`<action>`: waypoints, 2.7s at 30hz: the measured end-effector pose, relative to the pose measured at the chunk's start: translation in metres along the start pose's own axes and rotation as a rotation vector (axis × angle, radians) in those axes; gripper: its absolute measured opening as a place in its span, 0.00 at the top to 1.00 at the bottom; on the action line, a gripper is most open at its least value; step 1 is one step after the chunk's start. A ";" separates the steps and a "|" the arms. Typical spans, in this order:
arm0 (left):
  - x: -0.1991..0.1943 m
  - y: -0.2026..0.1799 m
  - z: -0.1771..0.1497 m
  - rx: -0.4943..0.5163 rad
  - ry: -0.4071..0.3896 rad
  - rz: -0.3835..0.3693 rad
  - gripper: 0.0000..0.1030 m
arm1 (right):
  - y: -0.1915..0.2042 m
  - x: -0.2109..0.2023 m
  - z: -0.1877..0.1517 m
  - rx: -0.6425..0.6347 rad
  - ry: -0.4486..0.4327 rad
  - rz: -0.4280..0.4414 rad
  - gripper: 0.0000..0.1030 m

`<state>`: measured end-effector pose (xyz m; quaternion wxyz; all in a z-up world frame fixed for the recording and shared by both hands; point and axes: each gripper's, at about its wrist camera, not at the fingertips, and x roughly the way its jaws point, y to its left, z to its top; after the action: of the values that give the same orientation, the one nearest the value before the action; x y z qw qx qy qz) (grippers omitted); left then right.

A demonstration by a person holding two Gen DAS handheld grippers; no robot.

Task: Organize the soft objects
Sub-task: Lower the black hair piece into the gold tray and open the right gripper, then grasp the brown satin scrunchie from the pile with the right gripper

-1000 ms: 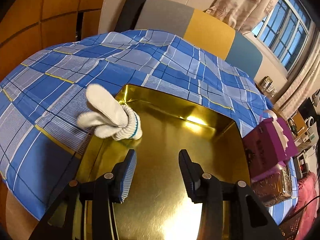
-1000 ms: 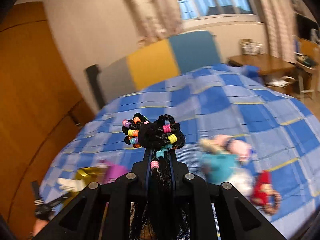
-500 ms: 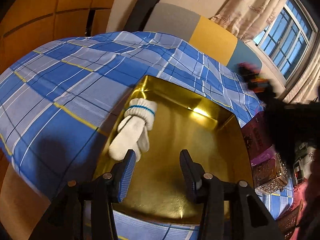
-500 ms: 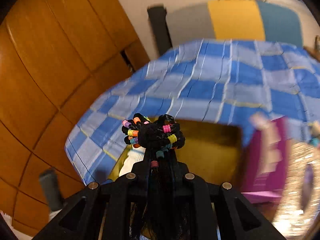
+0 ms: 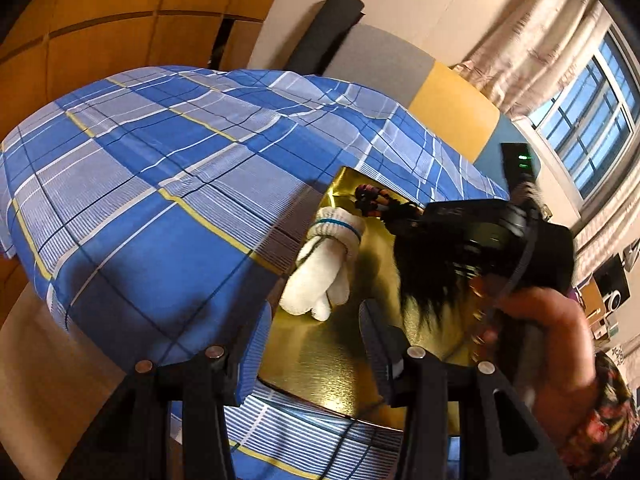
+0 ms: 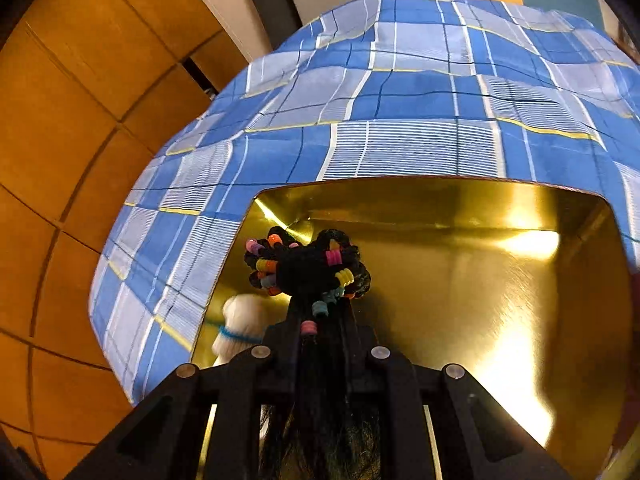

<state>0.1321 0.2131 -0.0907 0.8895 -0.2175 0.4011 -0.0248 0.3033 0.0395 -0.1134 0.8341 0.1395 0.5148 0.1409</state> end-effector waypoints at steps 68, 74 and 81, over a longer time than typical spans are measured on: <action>-0.005 -0.257 -0.139 0.594 0.296 -0.355 0.55 | -0.479 -0.308 -0.146 0.425 -0.018 -0.580 0.24; -0.006 -0.274 -0.147 0.636 0.308 -0.349 0.55 | -0.493 -0.294 -0.144 0.424 -0.018 -0.512 0.28; -0.002 -0.296 -0.156 0.671 0.332 -0.361 0.55 | -0.487 -0.282 -0.149 0.352 0.000 -0.488 0.50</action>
<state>0.0563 -0.1114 -0.0605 0.8157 0.0244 0.4641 -0.3444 0.0927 -0.5030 -0.1299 0.8063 0.1543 0.5495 -0.1553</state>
